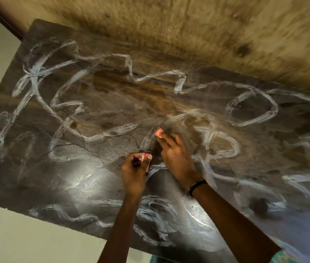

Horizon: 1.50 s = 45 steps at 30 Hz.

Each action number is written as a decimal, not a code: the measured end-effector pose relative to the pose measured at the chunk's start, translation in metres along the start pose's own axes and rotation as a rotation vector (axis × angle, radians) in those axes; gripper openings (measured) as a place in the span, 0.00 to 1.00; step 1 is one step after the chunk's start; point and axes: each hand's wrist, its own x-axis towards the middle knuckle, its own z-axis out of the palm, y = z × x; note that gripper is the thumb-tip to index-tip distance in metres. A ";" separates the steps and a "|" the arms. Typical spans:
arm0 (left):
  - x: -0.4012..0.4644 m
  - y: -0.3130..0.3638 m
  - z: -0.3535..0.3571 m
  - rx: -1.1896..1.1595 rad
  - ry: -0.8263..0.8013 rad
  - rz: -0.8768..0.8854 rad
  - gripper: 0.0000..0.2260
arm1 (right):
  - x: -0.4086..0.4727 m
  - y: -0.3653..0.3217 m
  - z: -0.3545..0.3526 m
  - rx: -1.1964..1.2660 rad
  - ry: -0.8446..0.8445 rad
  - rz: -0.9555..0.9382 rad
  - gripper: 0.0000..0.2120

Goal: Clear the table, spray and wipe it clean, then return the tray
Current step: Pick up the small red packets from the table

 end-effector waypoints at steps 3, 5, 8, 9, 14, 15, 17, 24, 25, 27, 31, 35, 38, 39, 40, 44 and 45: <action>-0.010 -0.006 0.010 0.054 -0.020 0.006 0.06 | -0.038 0.000 -0.012 0.081 0.045 0.052 0.19; -0.024 -0.009 0.022 0.070 -0.036 0.024 0.04 | -0.064 0.003 -0.023 0.223 0.089 0.168 0.16; -0.045 -0.013 0.041 0.114 -0.068 0.032 0.07 | -0.099 0.014 -0.040 0.538 0.215 0.420 0.13; -0.053 -0.015 0.051 0.116 -0.087 0.033 0.08 | -0.111 0.019 -0.046 0.636 0.262 0.521 0.12; -0.108 -0.021 0.116 0.115 -0.199 0.038 0.07 | -0.168 0.063 -0.075 0.998 0.499 0.906 0.07; -0.121 -0.023 0.134 0.115 -0.219 0.042 0.07 | -0.182 0.075 -0.084 1.056 0.536 0.959 0.07; -0.151 -0.029 0.172 0.140 -0.252 0.078 0.06 | -0.214 0.103 -0.103 1.136 0.607 1.036 0.09; -0.274 -0.064 0.314 0.190 -0.420 0.133 0.08 | -0.345 0.207 -0.168 1.149 0.807 1.176 0.10; -0.296 -0.069 0.336 0.189 -0.445 0.127 0.08 | -0.365 0.222 -0.178 1.152 0.861 1.194 0.09; -0.339 -0.080 0.378 0.182 -0.488 0.115 0.09 | -0.402 0.254 -0.198 1.157 0.958 1.221 0.07; -0.405 -0.099 0.455 0.190 -0.597 0.132 0.07 | -0.462 0.312 -0.223 1.075 1.082 1.281 0.07; -0.449 -0.113 0.520 0.250 -0.675 0.158 0.06 | -0.510 0.363 -0.236 0.944 1.105 1.350 0.08; -0.462 -0.119 0.558 0.316 -0.737 0.189 0.08 | -0.532 0.394 -0.241 0.855 1.099 1.384 0.08; -0.463 -0.121 0.570 0.330 -0.741 0.205 0.08 | -0.537 0.405 -0.242 0.842 1.100 1.398 0.08; -0.464 -0.121 0.580 0.338 -0.738 0.210 0.08 | -0.540 0.414 -0.243 0.831 1.099 1.409 0.08; -0.465 -0.124 0.601 0.369 -0.749 0.163 0.11 | -0.543 0.439 -0.247 0.790 1.090 1.403 0.07; -0.466 -0.126 0.602 0.369 -0.753 0.146 0.11 | -0.543 0.444 -0.248 0.767 1.085 1.395 0.07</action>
